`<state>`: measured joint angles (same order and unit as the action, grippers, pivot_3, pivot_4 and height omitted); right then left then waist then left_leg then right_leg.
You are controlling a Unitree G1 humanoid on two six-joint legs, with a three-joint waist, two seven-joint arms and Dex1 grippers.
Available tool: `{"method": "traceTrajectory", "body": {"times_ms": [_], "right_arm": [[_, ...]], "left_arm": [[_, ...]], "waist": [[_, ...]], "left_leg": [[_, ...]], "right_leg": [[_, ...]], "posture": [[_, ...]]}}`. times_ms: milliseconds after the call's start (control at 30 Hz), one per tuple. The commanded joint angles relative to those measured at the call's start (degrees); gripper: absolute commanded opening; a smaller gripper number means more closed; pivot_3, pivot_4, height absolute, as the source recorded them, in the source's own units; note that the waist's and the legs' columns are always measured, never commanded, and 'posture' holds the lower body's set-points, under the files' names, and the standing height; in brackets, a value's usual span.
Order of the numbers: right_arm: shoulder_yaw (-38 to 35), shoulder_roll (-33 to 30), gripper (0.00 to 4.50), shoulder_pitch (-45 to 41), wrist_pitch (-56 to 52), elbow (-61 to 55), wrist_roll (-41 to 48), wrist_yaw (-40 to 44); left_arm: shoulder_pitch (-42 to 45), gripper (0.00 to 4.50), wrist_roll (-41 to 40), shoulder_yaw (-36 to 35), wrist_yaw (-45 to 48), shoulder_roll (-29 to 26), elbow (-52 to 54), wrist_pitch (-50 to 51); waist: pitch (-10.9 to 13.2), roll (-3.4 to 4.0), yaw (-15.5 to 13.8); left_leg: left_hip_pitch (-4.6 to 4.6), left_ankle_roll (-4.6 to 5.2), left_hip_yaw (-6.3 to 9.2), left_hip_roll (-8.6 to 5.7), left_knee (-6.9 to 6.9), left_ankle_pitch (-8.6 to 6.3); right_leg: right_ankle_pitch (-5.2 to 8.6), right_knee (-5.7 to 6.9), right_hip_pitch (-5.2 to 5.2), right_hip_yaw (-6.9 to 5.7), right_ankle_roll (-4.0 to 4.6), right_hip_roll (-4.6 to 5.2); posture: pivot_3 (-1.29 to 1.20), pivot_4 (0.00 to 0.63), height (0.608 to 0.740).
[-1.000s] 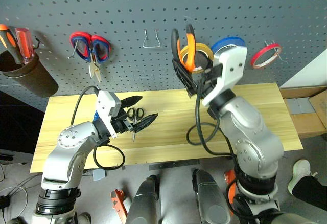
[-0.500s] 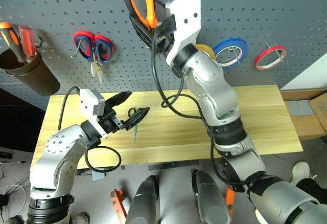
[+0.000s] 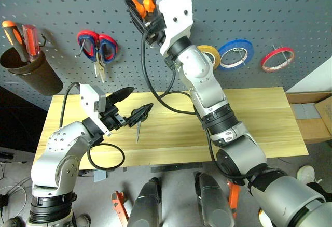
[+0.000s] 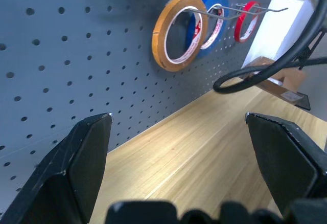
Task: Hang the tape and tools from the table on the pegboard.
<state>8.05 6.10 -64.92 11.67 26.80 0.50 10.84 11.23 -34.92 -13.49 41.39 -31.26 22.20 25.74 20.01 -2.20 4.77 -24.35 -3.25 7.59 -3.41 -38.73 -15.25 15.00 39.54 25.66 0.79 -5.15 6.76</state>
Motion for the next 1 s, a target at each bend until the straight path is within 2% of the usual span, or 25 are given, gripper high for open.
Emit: {"method": "traceTrajectory", "body": {"times_ms": [33, 400, 467, 567, 600, 767, 1000], "right_arm": [[0.34, 0.02, 2.58, 2.22, 3.59, -1.64, -1.18, 0.00], [-0.07, -0.18, 2.58, 4.74, 3.01, -1.30, -3.99, -1.23], [-0.47, -0.15, 3.29, 4.85, 2.09, -1.32, -4.45, -2.34], [-0.46, -0.32, 4.06, 5.06, 0.88, -1.57, -4.91, -3.15], [-0.38, -0.46, 4.48, 5.21, 0.16, -1.90, -5.37, -3.54], [-0.34, -1.58, 4.48, 7.87, -5.31, -9.96, -5.97, -3.38], [-2.88, -5.24, 4.48, 13.66, -18.92, -32.00, -1.80, -0.74]], "left_arm": [[0.55, 4.50, -0.13, 0.37, 0.21, 0.10, 0.64, -1.48], [1.30, 4.50, 1.15, 1.56, -0.07, 0.20, -0.74, -2.32], [1.37, 4.50, 1.38, 1.87, 0.01, 0.13, -0.99, -2.59], [1.30, 4.50, 1.57, 2.23, 0.08, 0.12, -1.05, -2.63], [1.22, 4.50, 1.81, 2.44, 0.06, 0.10, -1.05, -2.67], [1.12, 4.50, 2.43, 3.20, -0.50, 0.50, -1.07, -2.65], [-0.27, 4.50, 4.02, 4.45, -2.33, 0.48, -0.66, -2.05]], "waist": [[0.00, 0.00, 0.01], [0.00, -0.01, 0.11], [0.00, -0.01, 0.11], [0.00, -0.01, 0.11], [0.00, -0.01, 0.09], [-0.01, -0.01, -0.12], [-0.01, -0.01, -0.13]], "left_leg": [[0.00, 0.00, 0.00, 0.00, -0.01, 0.00], [0.00, -0.03, -0.04, 0.00, 0.00, 0.02], [0.00, -0.03, -0.04, 0.00, 0.00, 0.02], [0.00, -0.04, -0.04, 0.00, 0.00, 0.02], [0.00, -0.05, -0.03, 0.01, -0.02, 0.03], [0.01, -0.18, 0.04, 0.00, -0.09, 0.13], [0.00, -0.23, 0.05, 0.04, -0.07, 0.16]], "right_leg": [[0.00, 0.01, 0.00, 0.00, 0.00, 0.00], [-0.04, 0.04, 0.07, 0.03, 0.06, -0.06], [-0.04, 0.05, 0.07, 0.02, 0.06, -0.06], [-0.04, 0.06, 0.07, 0.03, 0.07, -0.07], [-0.05, 0.09, 0.07, 0.03, 0.08, -0.07], [-0.12, 0.32, 0.08, 0.00, 0.20, -0.13], [-0.15, 0.35, 0.14, 0.06, 0.24, -0.26]], "posture": [[0.01, 0.280, 0.740], [0.01, 0.285, 0.740], [0.00, 0.287, 0.740], [0.00, 0.287, 0.740], [0.00, 0.290, 0.740], [-0.01, 0.293, 0.740], [-0.03, 0.299, 0.740]]}}
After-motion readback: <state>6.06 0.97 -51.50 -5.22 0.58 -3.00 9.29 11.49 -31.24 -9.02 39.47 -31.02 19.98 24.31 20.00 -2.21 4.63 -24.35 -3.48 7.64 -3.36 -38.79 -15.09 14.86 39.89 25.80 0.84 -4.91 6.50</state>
